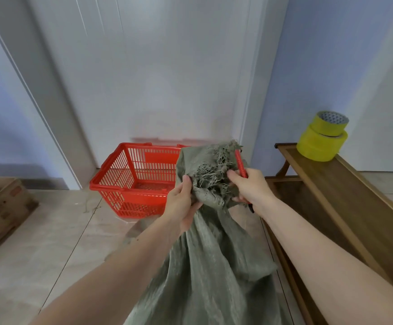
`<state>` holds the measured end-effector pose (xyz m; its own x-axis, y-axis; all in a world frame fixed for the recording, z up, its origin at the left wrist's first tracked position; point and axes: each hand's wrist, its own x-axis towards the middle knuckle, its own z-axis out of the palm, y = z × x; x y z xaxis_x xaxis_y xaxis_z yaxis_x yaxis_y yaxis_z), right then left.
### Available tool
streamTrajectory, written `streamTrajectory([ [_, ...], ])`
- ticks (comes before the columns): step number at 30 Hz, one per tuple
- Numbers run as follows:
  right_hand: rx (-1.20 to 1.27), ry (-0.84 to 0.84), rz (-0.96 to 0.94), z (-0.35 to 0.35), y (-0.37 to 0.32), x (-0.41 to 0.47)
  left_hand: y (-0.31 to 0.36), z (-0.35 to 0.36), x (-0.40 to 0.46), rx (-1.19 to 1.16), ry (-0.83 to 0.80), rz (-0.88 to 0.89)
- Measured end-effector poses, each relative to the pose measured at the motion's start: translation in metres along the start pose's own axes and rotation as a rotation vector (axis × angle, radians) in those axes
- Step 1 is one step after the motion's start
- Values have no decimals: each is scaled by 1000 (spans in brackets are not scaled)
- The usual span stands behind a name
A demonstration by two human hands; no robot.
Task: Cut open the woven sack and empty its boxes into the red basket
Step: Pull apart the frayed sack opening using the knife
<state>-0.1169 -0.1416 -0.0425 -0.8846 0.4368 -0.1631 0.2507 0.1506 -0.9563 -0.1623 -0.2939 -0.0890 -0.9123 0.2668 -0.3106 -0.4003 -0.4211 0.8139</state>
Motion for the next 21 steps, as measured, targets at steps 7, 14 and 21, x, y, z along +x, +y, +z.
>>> streamTrajectory([
  [7,159,-98,-2,17,8,-10,-21,-13,1,42,-10,52],
  [14,148,24,44,1,21,4,-13,-20,11,-139,83,43],
  [21,335,-71,66,5,26,0,-5,0,3,-43,-9,61],
])
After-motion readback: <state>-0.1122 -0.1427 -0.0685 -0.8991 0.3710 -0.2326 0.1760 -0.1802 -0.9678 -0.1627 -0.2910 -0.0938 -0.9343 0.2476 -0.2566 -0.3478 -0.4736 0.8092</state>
